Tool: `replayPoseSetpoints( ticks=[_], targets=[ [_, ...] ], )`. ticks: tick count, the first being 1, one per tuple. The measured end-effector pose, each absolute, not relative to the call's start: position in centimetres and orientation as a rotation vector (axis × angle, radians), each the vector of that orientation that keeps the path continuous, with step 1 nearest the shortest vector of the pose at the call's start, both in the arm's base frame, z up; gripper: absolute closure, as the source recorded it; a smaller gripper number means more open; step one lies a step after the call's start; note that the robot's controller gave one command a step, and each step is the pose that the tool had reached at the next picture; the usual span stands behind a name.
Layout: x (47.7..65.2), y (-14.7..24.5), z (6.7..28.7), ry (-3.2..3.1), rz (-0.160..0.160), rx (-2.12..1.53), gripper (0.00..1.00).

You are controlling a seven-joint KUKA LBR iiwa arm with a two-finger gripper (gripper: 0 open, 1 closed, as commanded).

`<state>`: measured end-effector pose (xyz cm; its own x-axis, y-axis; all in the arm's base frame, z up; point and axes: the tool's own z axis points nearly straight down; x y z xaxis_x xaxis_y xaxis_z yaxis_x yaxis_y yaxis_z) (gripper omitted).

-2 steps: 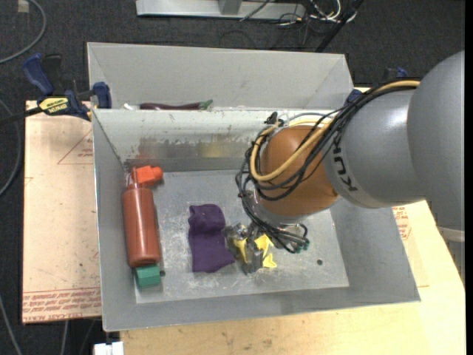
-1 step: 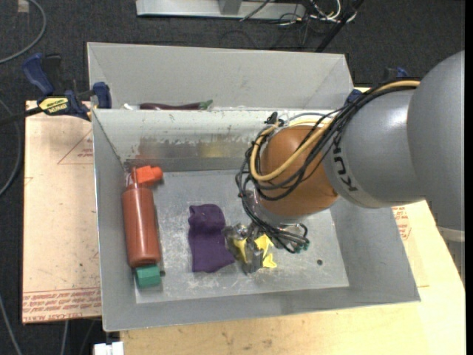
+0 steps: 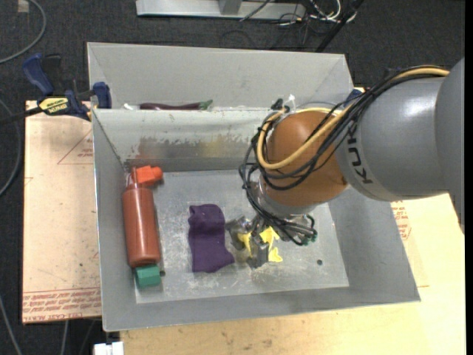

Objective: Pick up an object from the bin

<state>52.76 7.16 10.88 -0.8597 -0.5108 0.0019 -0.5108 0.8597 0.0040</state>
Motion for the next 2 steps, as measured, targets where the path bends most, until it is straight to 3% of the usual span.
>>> replayPoseSetpoints(
  ticks=[1,2],
  targets=[
    [53.2,6.4,17.1,-3.026,-0.005,0.856,1.0],
    [51.9,4.8,22.3,-3.028,-0.007,0.83,1.0]
  ],
)
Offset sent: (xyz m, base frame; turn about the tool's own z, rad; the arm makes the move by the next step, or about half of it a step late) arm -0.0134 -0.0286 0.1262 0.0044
